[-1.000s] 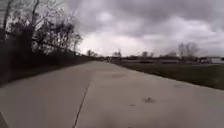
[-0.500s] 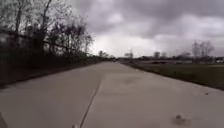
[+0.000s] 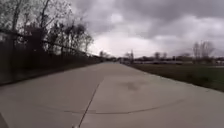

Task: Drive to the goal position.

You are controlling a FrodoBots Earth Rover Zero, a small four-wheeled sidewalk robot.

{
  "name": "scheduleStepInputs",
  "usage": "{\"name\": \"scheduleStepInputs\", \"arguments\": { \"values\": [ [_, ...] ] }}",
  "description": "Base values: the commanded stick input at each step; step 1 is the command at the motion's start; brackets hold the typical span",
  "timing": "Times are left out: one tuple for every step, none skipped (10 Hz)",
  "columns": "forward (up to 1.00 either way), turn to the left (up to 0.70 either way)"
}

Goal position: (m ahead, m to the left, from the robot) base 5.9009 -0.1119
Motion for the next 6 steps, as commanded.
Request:
{"name": "scheduleStepInputs", "arguments": {
  "values": [
    [1.00, 0.00],
    [1.00, 0.00],
    [1.00, 0.00],
    [1.00, 0.00],
    [1.00, 0.00],
    [1.00, 0.00]
  ]
}}
